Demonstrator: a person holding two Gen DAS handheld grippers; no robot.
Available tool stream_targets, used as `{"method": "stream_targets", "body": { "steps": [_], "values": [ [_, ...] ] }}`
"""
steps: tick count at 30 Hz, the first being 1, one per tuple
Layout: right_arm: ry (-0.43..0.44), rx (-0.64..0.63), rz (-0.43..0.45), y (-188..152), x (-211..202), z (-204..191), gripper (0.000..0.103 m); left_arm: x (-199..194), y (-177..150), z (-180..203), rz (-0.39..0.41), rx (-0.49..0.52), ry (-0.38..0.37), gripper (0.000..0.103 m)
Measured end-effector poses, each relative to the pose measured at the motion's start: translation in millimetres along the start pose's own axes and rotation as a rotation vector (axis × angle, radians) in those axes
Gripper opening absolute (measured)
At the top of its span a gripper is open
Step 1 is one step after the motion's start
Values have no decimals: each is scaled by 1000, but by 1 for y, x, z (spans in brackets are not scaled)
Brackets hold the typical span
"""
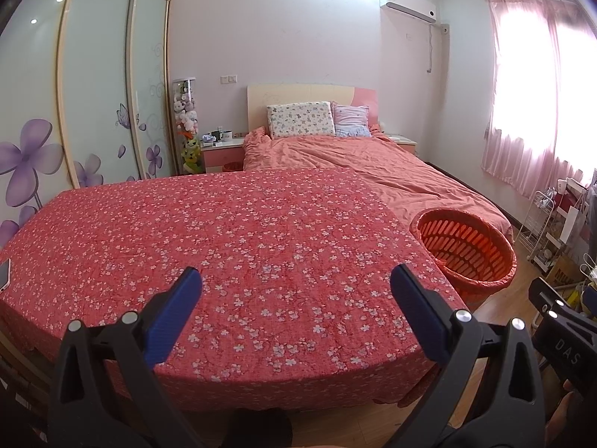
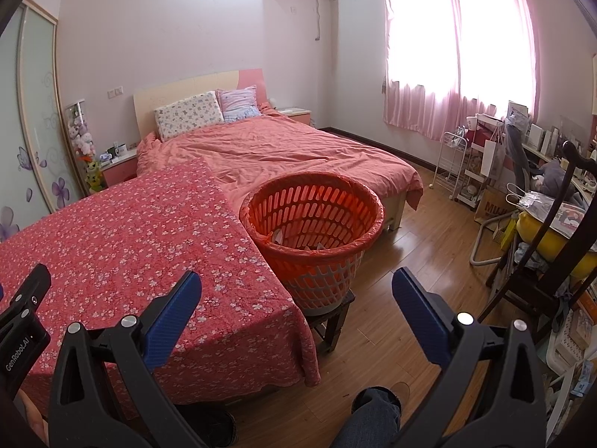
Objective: Collect trash
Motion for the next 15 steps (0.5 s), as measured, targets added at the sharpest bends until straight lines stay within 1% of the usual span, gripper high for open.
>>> {"method": "stream_targets", "body": {
  "steps": [15],
  "values": [
    [0, 0, -1, 0, 0, 2, 101, 0, 0, 0, 0, 0, 0, 99]
  ]
}}
Point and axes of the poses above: each gripper's, at about its wrist camera, not at the fingertips, and x roughly the way its jaws point, z to its right, y to its top, the point moved 8 cm from there along x, roughly the way its jaws point, and after that the axes turned 11 degrees about y, right-handed, at the moved point
